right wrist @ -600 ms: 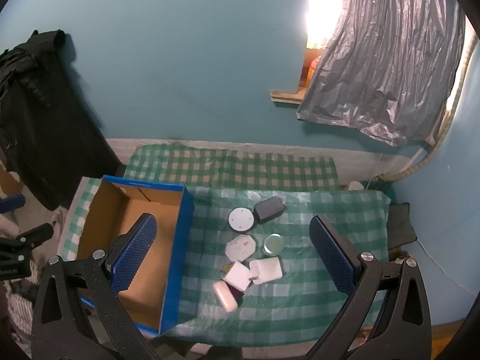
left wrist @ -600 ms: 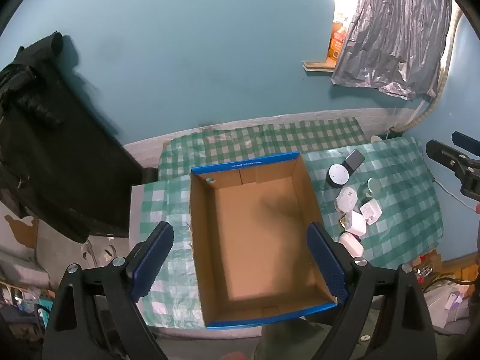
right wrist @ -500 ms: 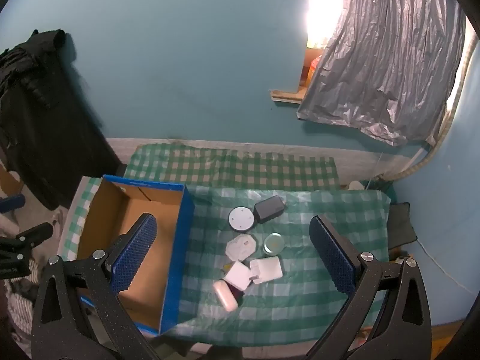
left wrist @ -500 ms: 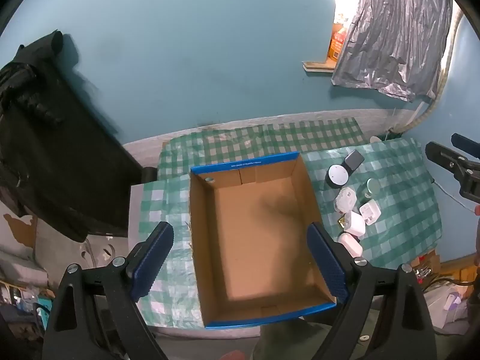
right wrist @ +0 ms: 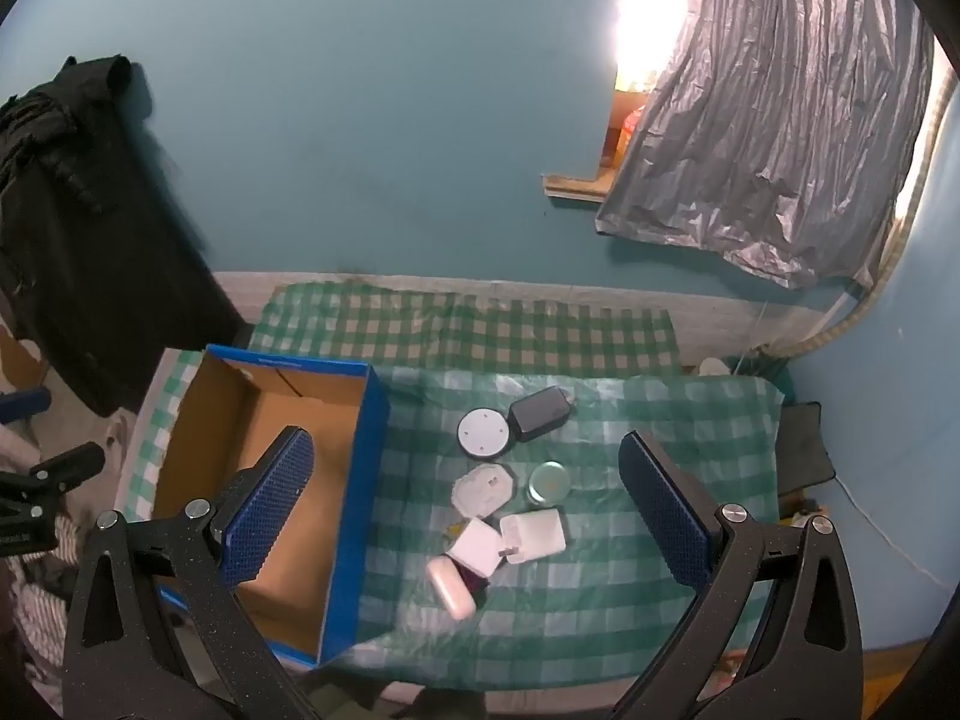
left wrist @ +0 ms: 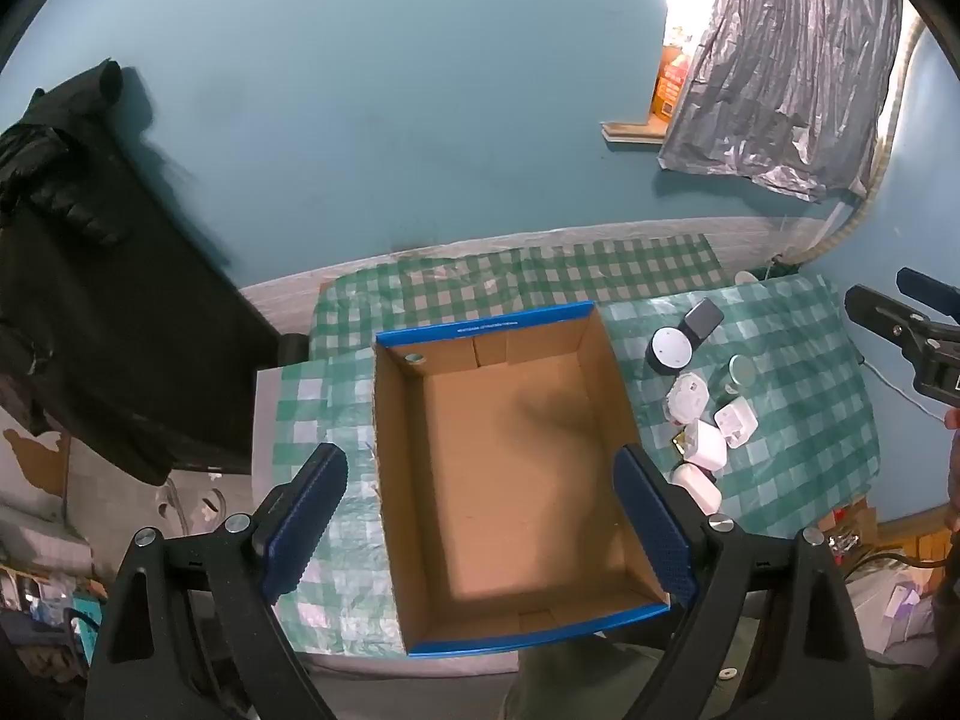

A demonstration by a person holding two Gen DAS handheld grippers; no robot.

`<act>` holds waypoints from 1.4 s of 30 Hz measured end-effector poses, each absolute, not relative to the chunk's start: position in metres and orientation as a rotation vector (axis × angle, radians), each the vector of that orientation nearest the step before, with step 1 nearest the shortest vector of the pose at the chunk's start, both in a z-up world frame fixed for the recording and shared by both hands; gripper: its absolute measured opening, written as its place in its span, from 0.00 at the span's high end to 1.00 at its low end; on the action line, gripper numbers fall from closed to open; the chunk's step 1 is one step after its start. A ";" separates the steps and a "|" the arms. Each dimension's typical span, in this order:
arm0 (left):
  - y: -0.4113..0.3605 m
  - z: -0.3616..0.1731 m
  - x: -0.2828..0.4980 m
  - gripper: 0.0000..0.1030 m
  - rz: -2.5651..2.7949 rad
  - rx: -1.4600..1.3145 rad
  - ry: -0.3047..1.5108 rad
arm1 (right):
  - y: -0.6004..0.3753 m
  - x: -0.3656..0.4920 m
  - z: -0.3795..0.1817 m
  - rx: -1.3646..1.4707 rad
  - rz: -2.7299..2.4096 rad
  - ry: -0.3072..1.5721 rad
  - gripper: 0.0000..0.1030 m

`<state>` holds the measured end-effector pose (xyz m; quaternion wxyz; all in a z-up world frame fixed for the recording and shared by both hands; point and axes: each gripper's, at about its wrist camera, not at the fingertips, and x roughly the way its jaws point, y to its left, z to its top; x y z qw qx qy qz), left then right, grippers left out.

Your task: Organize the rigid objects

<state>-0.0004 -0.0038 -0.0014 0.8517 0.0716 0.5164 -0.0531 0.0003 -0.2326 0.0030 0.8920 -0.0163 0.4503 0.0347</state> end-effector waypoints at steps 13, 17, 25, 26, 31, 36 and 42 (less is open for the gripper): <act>-0.008 0.002 -0.004 0.11 -0.116 0.160 1.086 | -0.229 -0.002 -0.002 -0.034 0.071 0.944 0.01; -0.009 0.001 -0.004 0.11 -0.119 0.161 1.087 | -0.229 -0.003 -0.003 -0.034 0.073 0.945 0.01; -0.008 0.000 -0.006 0.11 -0.121 0.164 1.086 | -0.228 -0.002 -0.002 -0.033 0.071 0.950 0.01; -0.008 0.000 -0.005 0.11 -0.121 0.164 1.086 | -0.228 -0.002 -0.002 -0.034 0.070 0.950 0.01; -0.007 0.000 -0.006 0.11 -0.119 0.163 1.091 | -0.230 -0.001 0.000 -0.033 0.071 0.952 0.01; -0.008 -0.001 -0.008 0.11 -0.120 0.164 1.092 | -0.230 -0.005 -0.004 -0.034 0.072 0.953 0.01; -0.007 -0.001 -0.008 0.11 -0.120 0.167 1.092 | -0.229 -0.006 -0.006 -0.034 0.072 0.956 0.01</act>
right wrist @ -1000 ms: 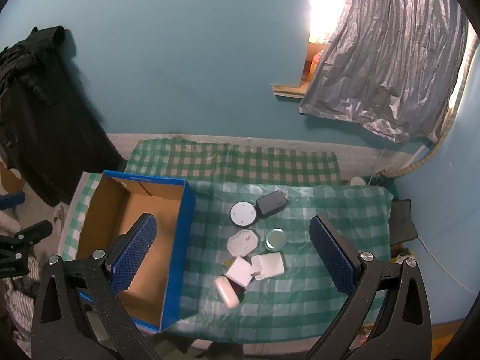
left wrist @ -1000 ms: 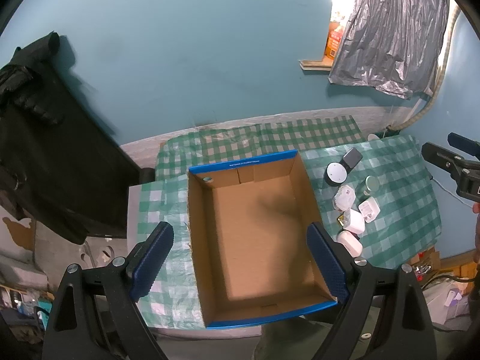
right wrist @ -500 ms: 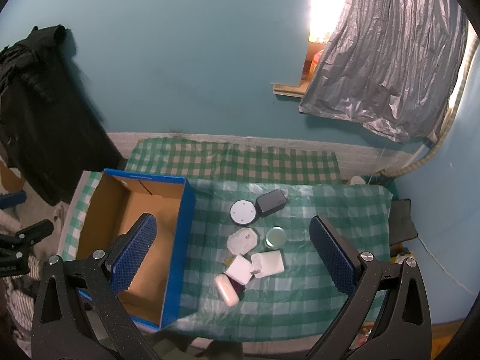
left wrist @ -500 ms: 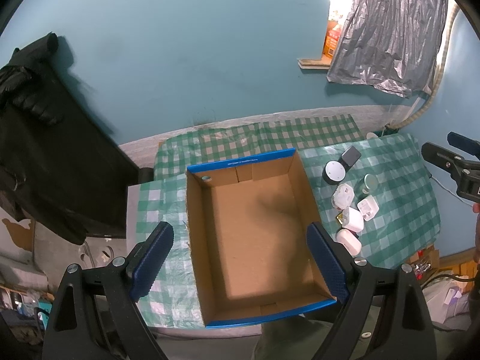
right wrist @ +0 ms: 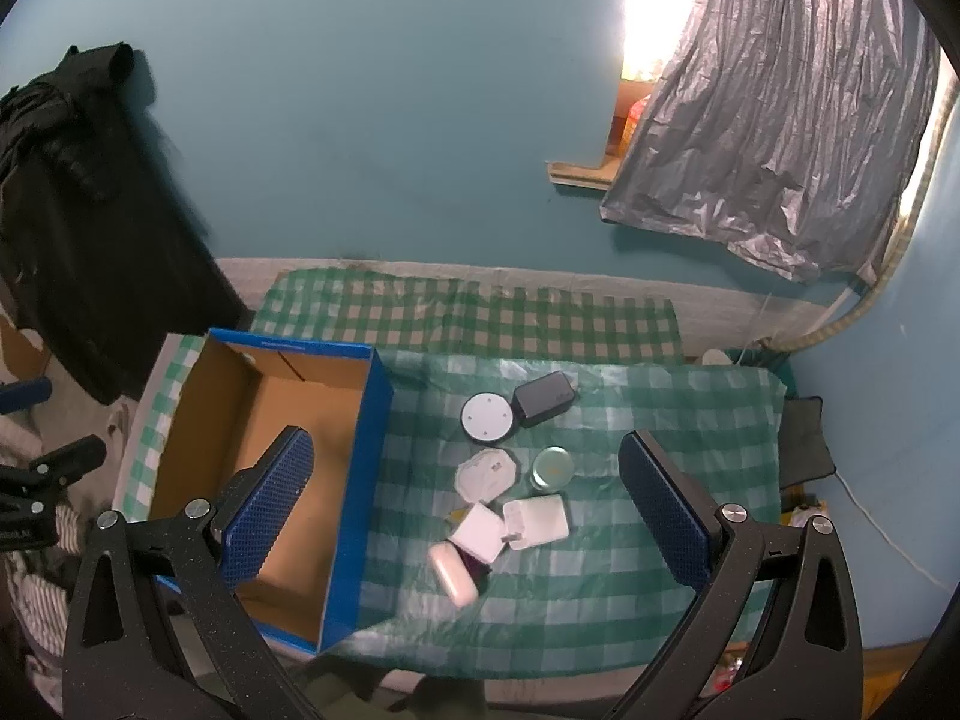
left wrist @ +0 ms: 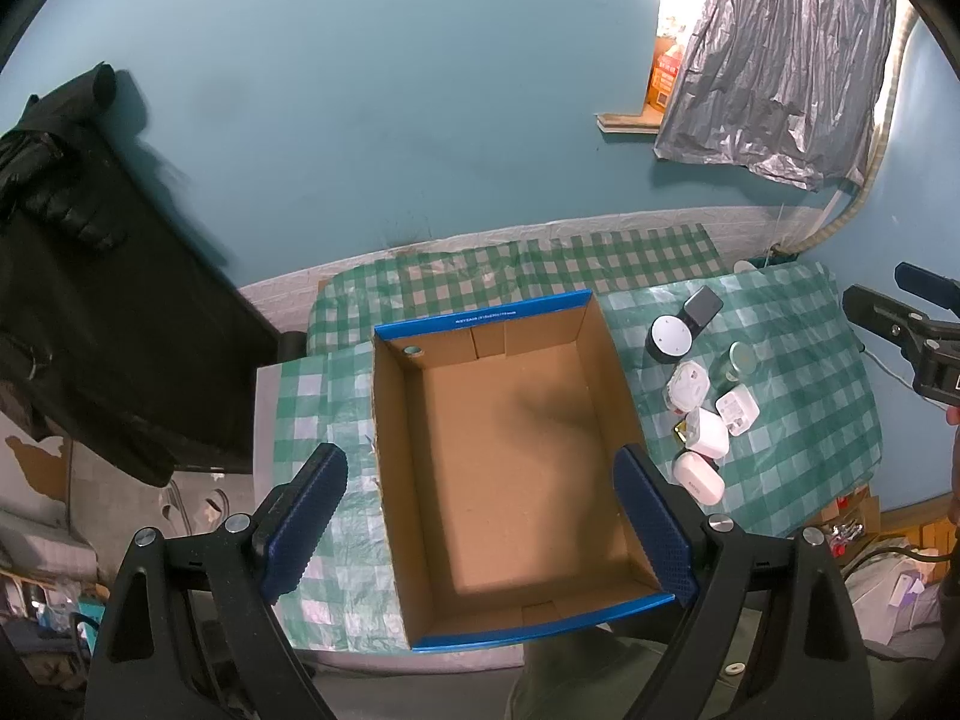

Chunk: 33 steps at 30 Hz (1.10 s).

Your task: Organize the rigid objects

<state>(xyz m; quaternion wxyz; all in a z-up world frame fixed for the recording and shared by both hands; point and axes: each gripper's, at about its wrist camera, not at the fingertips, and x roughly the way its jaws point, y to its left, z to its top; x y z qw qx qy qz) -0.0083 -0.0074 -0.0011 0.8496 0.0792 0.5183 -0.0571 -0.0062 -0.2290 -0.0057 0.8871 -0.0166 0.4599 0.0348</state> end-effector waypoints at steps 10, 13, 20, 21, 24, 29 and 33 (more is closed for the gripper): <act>-0.006 -0.002 -0.010 0.11 -0.124 0.166 1.095 | -0.233 -0.011 -0.006 -0.033 0.074 0.962 0.01; -0.005 -0.003 -0.012 0.11 -0.125 0.171 1.095 | -0.234 -0.013 -0.007 -0.032 0.074 0.966 0.01; -0.005 -0.004 -0.013 0.11 -0.123 0.171 1.097 | -0.236 -0.011 -0.006 -0.030 0.074 0.976 0.01; -0.005 -0.004 -0.015 0.11 -0.123 0.170 1.098 | -0.236 -0.013 -0.007 -0.030 0.075 0.977 0.01; -0.004 -0.006 -0.016 0.11 -0.120 0.170 1.102 | -0.236 -0.012 -0.008 -0.031 0.075 0.983 0.01; 0.001 -0.008 -0.014 0.11 -0.108 0.170 1.110 | -0.237 -0.008 -0.011 -0.030 0.075 1.002 0.01; 0.006 -0.008 -0.008 0.11 -0.105 0.164 1.121 | -0.239 -0.004 -0.015 -0.025 0.078 1.021 0.01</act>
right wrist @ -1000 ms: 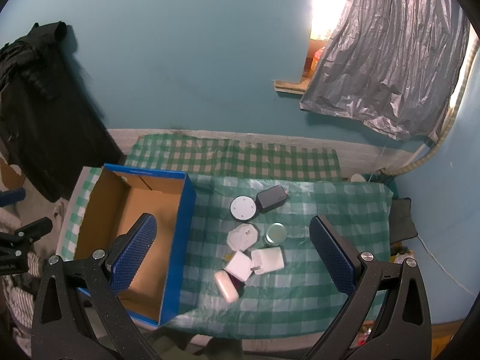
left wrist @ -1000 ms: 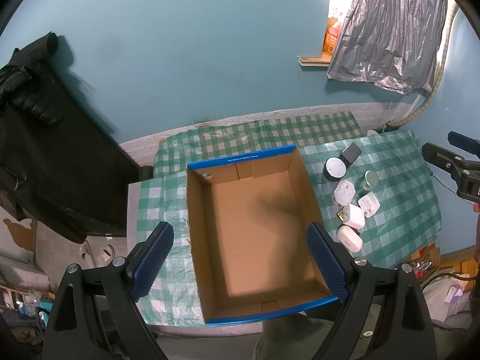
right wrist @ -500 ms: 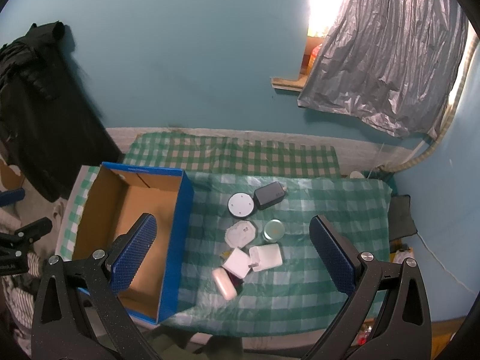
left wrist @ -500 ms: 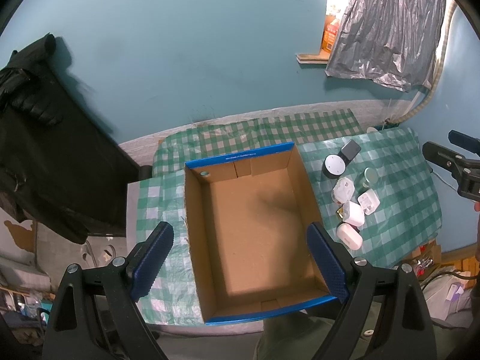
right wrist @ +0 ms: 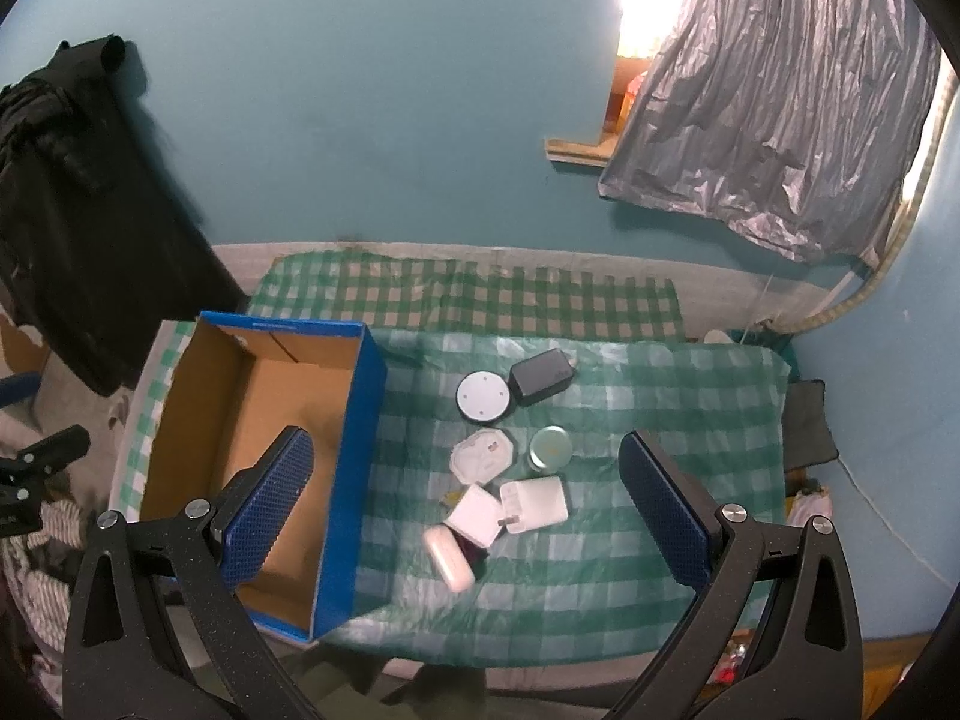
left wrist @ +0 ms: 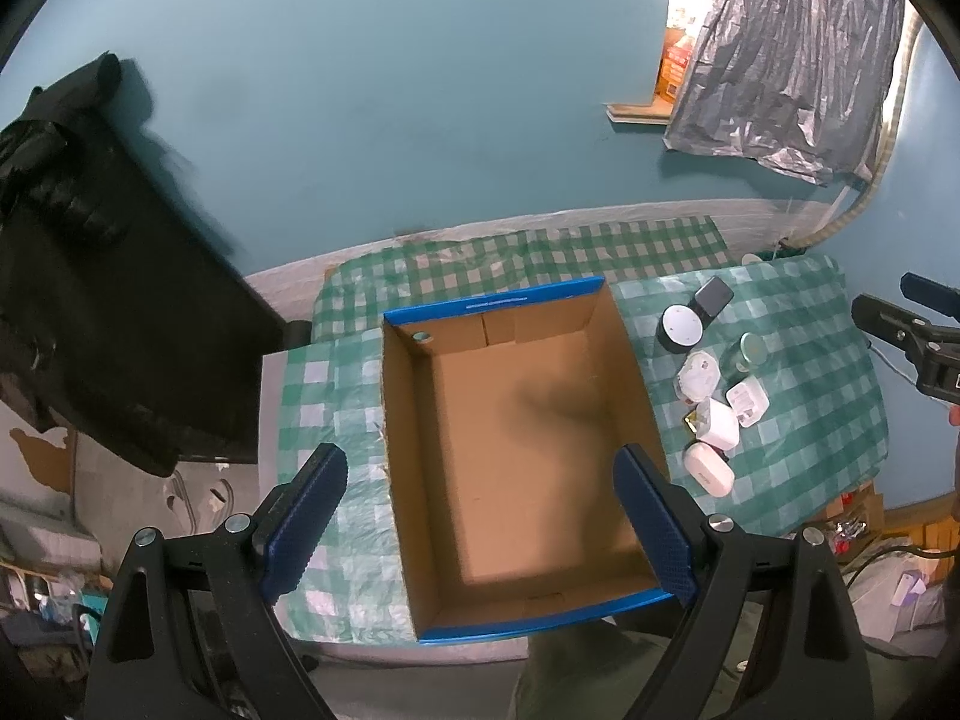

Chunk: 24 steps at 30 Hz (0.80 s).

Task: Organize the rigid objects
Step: 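Move the right gripper down toward the white earbud case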

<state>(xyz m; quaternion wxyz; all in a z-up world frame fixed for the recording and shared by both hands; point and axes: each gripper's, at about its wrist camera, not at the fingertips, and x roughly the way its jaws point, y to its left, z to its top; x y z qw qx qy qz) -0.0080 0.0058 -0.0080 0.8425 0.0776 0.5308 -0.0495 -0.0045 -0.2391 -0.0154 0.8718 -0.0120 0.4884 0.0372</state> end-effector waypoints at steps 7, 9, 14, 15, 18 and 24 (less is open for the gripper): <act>0.024 -0.026 0.003 0.11 -0.090 0.115 1.179 | -0.247 0.005 -0.029 -0.021 0.077 1.060 0.01; 0.030 -0.036 0.007 0.11 -0.080 0.099 1.209 | -0.250 0.008 -0.033 -0.020 0.076 1.070 0.01; 0.046 -0.061 0.014 0.11 -0.042 0.115 1.258 | -0.264 0.017 -0.050 -0.015 0.066 1.111 0.01; 0.048 -0.066 0.016 0.11 -0.036 0.119 1.267 | -0.268 0.019 -0.055 -0.014 0.063 1.121 0.01; 0.057 -0.079 0.019 0.11 -0.017 0.130 1.295 | -0.276 0.023 -0.070 -0.022 0.057 1.154 0.01; 0.075 -0.116 0.023 0.11 -0.005 0.140 1.393 | -0.287 0.028 -0.106 -0.039 0.078 1.216 0.01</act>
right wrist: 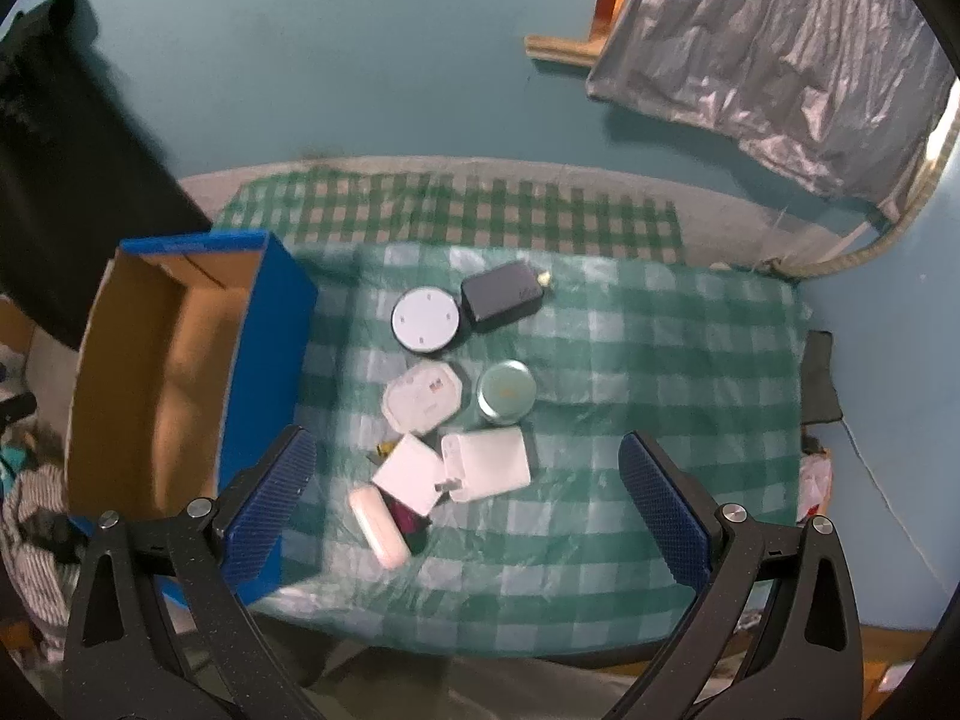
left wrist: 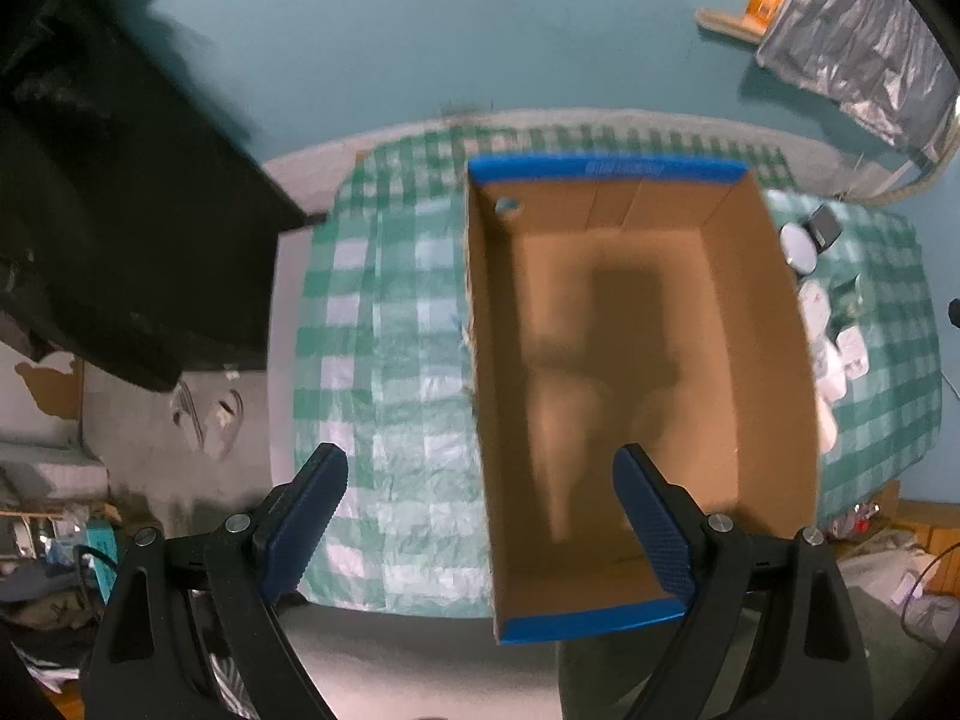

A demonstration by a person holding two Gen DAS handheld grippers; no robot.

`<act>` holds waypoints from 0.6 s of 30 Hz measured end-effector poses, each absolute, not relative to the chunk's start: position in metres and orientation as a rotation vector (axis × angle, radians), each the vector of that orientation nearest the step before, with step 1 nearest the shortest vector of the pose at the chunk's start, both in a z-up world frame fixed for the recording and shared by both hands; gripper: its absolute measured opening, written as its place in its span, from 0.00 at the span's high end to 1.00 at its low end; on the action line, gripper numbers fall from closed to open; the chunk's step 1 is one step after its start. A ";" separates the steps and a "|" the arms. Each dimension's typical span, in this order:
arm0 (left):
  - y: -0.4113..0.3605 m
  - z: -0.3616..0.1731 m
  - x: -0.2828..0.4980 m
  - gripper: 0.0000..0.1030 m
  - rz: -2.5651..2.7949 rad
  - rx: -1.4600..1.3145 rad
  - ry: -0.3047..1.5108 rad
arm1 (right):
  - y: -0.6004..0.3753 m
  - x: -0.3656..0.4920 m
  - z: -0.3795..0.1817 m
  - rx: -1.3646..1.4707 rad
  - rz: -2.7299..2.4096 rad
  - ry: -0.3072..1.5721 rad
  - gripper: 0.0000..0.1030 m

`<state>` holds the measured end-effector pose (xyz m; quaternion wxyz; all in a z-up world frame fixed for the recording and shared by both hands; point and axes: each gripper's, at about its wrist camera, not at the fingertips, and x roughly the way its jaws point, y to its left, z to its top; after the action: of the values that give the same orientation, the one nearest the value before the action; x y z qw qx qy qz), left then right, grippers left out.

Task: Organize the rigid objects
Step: 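Move the right gripper down toward the white earbud case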

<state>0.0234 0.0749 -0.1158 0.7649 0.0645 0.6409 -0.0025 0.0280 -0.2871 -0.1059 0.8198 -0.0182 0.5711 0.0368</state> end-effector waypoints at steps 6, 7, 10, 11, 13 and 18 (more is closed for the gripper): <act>0.085 -0.155 0.023 0.17 0.020 0.164 1.476 | -0.280 0.025 -0.143 -0.083 0.155 1.283 0.01; 0.086 -0.158 0.024 0.20 0.021 0.167 1.481 | -0.276 0.023 -0.149 -0.099 0.169 1.290 0.01; 0.087 -0.173 0.025 0.20 0.012 0.167 1.508 | -0.270 0.019 -0.165 -0.122 0.204 1.309 0.01; 0.088 -0.178 0.025 0.21 0.007 0.160 1.522 | -0.268 0.018 -0.169 -0.126 0.211 1.315 0.01; 0.090 -0.185 0.026 0.28 0.000 0.148 1.538 | -0.266 0.015 -0.179 -0.137 0.227 1.329 0.01; 0.095 -0.195 0.027 0.34 0.003 0.131 1.573 | -0.261 0.009 -0.199 -0.154 0.244 1.358 0.01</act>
<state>0.0270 0.0949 -0.1952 0.7044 0.0590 0.7074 0.0012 0.0088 -0.2605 -0.1993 0.7684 -0.0711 0.6259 0.1126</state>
